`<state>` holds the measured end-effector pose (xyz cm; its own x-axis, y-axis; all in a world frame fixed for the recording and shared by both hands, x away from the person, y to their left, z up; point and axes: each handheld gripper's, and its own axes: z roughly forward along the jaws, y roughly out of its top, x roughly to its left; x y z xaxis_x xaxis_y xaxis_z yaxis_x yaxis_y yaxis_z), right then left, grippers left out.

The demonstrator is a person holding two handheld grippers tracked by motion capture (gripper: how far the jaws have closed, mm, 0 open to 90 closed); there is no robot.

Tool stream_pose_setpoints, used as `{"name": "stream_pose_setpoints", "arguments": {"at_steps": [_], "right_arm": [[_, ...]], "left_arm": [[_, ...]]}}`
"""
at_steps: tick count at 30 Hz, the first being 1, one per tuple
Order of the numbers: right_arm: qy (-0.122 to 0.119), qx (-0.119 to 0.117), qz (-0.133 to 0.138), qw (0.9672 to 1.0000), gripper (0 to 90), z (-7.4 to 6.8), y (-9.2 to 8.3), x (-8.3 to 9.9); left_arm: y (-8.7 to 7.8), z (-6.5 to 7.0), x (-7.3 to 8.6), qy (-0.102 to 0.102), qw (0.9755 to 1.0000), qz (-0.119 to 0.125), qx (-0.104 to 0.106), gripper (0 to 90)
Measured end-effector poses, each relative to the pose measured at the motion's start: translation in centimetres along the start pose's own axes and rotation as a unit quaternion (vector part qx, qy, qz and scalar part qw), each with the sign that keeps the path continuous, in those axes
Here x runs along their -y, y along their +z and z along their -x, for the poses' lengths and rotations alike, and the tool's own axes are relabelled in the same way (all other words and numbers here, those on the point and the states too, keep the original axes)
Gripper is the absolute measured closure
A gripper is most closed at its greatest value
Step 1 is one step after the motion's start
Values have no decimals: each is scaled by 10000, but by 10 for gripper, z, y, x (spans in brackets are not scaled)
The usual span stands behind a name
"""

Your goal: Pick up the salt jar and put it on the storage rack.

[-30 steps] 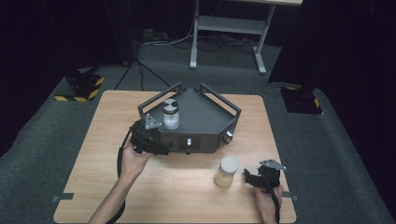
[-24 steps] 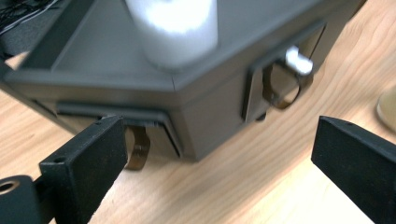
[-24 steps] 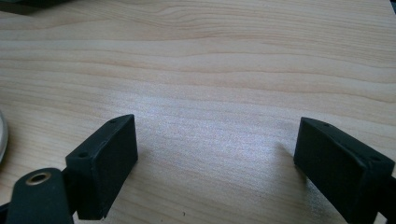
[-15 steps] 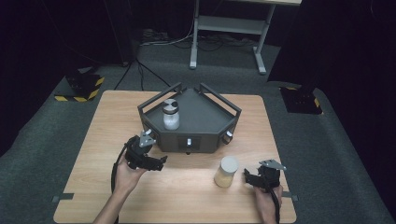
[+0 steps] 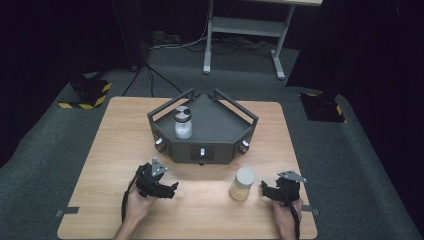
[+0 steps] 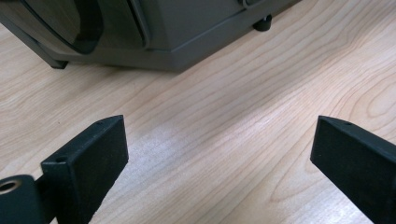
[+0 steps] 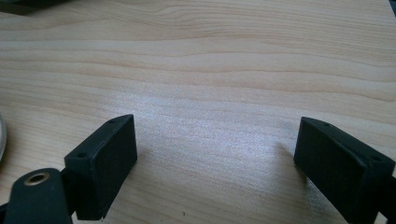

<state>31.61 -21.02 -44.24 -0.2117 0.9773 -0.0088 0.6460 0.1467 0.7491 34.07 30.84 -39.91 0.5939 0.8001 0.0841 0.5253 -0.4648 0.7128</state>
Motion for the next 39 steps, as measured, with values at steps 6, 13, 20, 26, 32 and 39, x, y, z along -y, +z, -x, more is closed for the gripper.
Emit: {"name": "stream_pose_setpoints", "arguments": {"at_steps": [6,13,20,26,32,39], "right_arm": [[4,5,0,10000,128,0,0,0],[19,19,-3,10000,127,-1,0,0],[26,25,-4,10000,126,-1,0,0],[27,28,-3,10000,127,-1,0,0],[29,28,-4,10000,126,-1,0,0],[29,29,-5,10000,126,-1,0,0]], "left_arm": [[7,7,13,18,9999,-1,-130,42],[11,5,25,-130,9998,-13,-147,42],[15,5,33,-249,9995,-10,-186,43],[19,4,39,-355,9993,70,-132,41],[19,0,39,-447,9990,61,-74,41],[19,-1,40,-513,9987,58,-51,45]]}}
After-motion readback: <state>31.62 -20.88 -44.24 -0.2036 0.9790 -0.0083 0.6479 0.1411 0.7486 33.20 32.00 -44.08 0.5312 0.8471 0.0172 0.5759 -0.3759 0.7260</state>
